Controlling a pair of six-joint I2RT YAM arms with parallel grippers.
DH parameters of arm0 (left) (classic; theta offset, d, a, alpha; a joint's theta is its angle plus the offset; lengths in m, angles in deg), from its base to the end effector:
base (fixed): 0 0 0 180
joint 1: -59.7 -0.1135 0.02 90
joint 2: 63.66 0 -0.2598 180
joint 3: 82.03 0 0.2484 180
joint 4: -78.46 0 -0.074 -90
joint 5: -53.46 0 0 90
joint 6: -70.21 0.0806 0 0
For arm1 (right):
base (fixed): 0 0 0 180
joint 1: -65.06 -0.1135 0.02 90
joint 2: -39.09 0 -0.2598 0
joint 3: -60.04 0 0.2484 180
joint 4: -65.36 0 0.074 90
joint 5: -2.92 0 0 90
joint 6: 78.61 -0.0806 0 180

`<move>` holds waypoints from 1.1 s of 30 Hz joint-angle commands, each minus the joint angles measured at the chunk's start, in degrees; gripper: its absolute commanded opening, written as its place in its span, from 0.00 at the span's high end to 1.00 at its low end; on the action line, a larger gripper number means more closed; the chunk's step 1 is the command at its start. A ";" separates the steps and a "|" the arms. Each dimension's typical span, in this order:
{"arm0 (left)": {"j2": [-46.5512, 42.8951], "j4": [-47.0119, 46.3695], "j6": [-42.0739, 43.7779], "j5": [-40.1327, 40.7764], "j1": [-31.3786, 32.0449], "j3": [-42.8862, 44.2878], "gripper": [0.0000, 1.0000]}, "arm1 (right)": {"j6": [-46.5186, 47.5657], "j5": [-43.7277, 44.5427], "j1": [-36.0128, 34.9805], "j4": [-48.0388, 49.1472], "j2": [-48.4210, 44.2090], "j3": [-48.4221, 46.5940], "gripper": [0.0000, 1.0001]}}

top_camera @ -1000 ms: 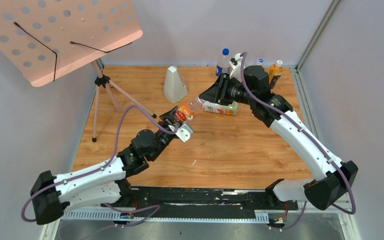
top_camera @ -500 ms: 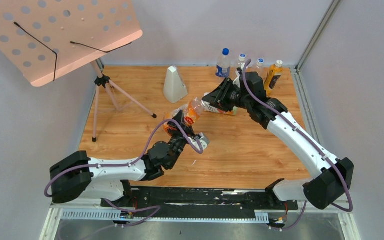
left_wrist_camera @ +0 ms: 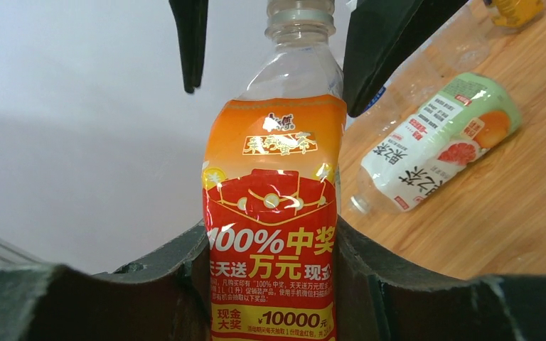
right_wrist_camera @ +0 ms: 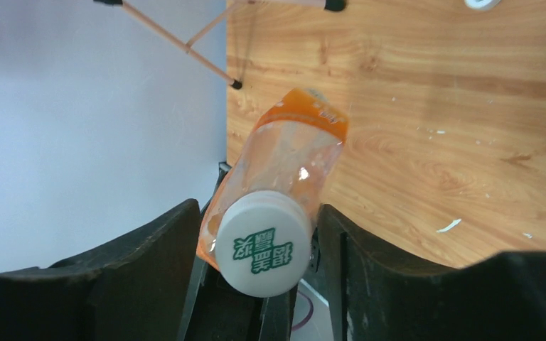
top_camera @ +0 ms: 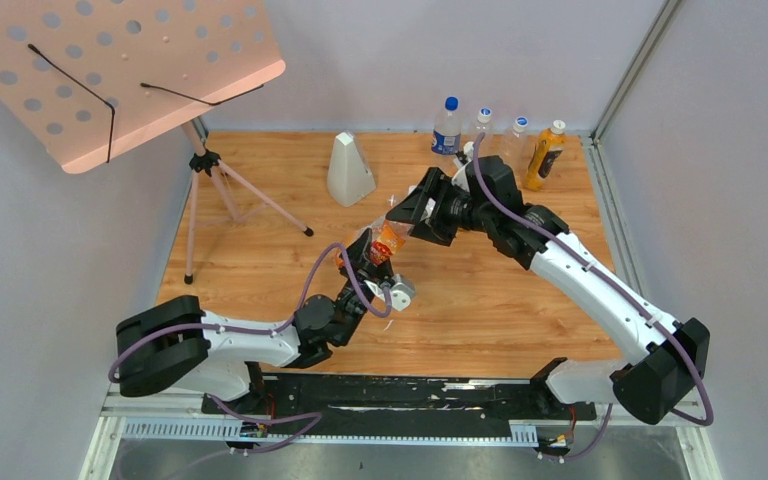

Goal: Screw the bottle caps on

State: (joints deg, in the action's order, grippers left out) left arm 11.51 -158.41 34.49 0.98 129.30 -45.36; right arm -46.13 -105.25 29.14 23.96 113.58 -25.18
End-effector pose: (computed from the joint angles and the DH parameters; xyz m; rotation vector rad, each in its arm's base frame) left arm 0.1432 -0.2442 0.2535 0.7897 1.0581 0.1815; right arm 0.2477 0.2105 0.3333 0.2305 2.3527 1.2343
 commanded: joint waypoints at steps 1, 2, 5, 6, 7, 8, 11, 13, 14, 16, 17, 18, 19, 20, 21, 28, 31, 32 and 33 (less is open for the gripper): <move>1.01 -3.64 -9.04 0.65 -0.04 -1.90 1.00 | 1.78 0.91 0.29 2.22 -3.66 -1.29 0.29; 0.84 -2.81 -10.39 0.30 -0.60 -2.45 1.00 | 2.72 1.22 0.37 2.23 -3.80 -1.45 0.28; -2.87 2.10 -19.02 -3.23 -2.70 -4.51 1.00 | 6.00 1.65 1.06 2.24 -4.45 -1.51 0.26; -4.26 4.17 -23.71 -6.78 -4.63 -4.77 1.00 | 7.01 1.64 1.30 2.27 -4.71 -1.34 0.26; -7.94 9.91 -26.12 -8.74 -5.83 -4.86 1.00 | 8.33 1.84 1.56 2.21 -5.05 -1.05 0.26; -9.83 13.26 -31.05 -13.76 -8.29 -4.77 1.00 | 9.83 2.17 1.71 2.42 -5.40 -0.54 0.26; -19.31 26.45 -38.94 -25.19 -16.34 -4.01 1.00 | 16.57 0.77 2.14 3.63 -6.51 0.59 0.24; -23.48 31.70 -43.16 -32.87 -21.19 -3.43 1.00 | 22.12 -2.82 3.23 3.83 -7.37 0.94 0.22; -24.63 33.17 -45.48 -37.15 -22.59 -3.13 1.00 | 25.00 -5.41 4.06 3.93 -7.80 1.04 0.22; -28.31 37.08 -48.45 -43.41 -26.43 -1.94 1.00 | 31.13 -10.30 6.69 4.80 -8.97 2.03 0.22; -28.89 39.05 -49.34 -45.56 -28.33 -0.83 1.00 | 33.90 -14.29 7.72 5.92 -9.62 2.98 0.24; -29.66 40.18 -50.78 -49.57 -29.15 -0.12 1.00 | 36.50 -18.07 9.48 7.29 -10.37 3.89 0.25; -29.87 42.62 -51.39 -51.72 -30.75 1.69 1.00 | 38.96 -22.12 11.28 8.71 -11.25 5.05 0.27; -30.10 43.94 -52.48 -55.90 -31.41 2.68 1.00 | 41.78 -25.76 13.34 10.36 -12.63 6.08 0.27; -30.14 46.72 -52.94 -59.63 -32.59 4.87 1.00 | 44.54 -28.08 14.11 11.47 -13.66 7.01 0.28; -27.75 56.82 -56.60 -75.90 -38.37 15.27 1.00 | 62.89 -36.01 14.47 14.49 -18.15 8.30 0.28; -25.45 58.60 -58.35 -84.78 -40.02 18.27 1.00 | 67.38 -40.13 14.47 15.08 -18.76 7.48 0.31; -24.21 59.09 -58.73 -86.33 -40.48 19.56 1.00 | 68.20 -41.35 14.43 15.46 -18.76 7.30 0.32; -23.54 59.25 -59.50 -88.79 -40.63 20.05 1.00 | 68.65 -42.20 14.43 16.13 -18.80 7.20 0.33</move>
State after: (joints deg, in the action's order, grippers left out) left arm -14.71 -102.66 -20.65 -73.80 90.03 -29.40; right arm 13.06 -139.46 43.71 35.53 95.44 -16.54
